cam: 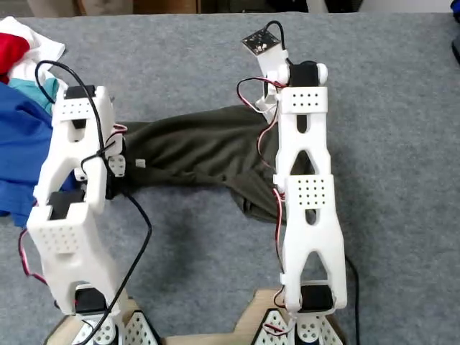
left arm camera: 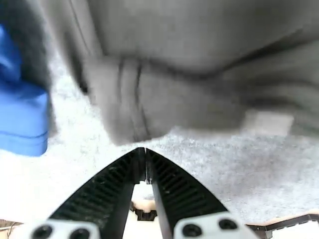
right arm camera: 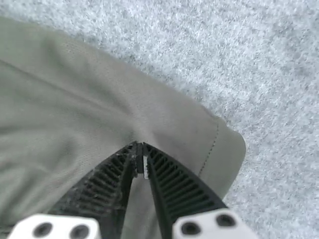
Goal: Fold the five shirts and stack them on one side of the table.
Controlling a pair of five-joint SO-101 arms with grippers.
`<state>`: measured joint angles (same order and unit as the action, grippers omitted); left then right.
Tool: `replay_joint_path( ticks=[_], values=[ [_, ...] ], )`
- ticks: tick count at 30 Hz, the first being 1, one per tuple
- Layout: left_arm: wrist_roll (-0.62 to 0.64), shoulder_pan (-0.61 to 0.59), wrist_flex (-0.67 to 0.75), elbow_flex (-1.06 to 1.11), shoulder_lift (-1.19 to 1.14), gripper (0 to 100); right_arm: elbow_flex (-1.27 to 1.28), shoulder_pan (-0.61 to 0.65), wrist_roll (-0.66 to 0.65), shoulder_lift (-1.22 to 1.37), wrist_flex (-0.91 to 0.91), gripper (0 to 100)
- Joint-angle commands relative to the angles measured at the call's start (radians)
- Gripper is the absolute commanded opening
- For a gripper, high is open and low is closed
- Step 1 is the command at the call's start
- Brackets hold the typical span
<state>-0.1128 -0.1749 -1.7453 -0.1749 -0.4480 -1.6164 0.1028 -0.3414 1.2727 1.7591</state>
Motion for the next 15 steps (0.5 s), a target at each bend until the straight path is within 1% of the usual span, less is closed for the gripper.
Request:
replay_joint_path(
  ticks=[1,5,7,8,10,12,13,15],
  values=[
    [-0.005,-0.005,-0.015,0.014,0.125,2,-0.015,-0.004,-0.008,-0.01,-0.014,0.6],
    [-0.002,-0.003,-0.014,0.009,0.259,2,-0.015,-0.004,-0.008,-0.01,-0.014,0.6],
    [0.012,-0.003,-0.009,-0.044,0.3,2,-0.015,-0.004,-0.008,-0.01,-0.014,0.6],
    [0.037,-0.008,0.015,-0.083,0.303,2,-0.015,-0.004,-0.008,-0.01,-0.014,0.6],
    [0.095,-0.031,0.127,-0.14,0.289,2,-0.015,-0.001,-0.008,-0.01,-0.014,0.6],
    [0.141,-0.044,0.276,-0.149,0.243,2,-0.015,0.001,-0.008,-0.01,-0.014,0.6],
    [0.147,-0.044,0.341,-0.149,0.206,2,-0.015,-0.001,-0.008,-0.01,-0.014,0.6],
    [0.15,-0.043,0.423,-0.164,0.117,2,-0.015,-0.004,-0.008,-0.01,-0.014,0.6]
  ],
)
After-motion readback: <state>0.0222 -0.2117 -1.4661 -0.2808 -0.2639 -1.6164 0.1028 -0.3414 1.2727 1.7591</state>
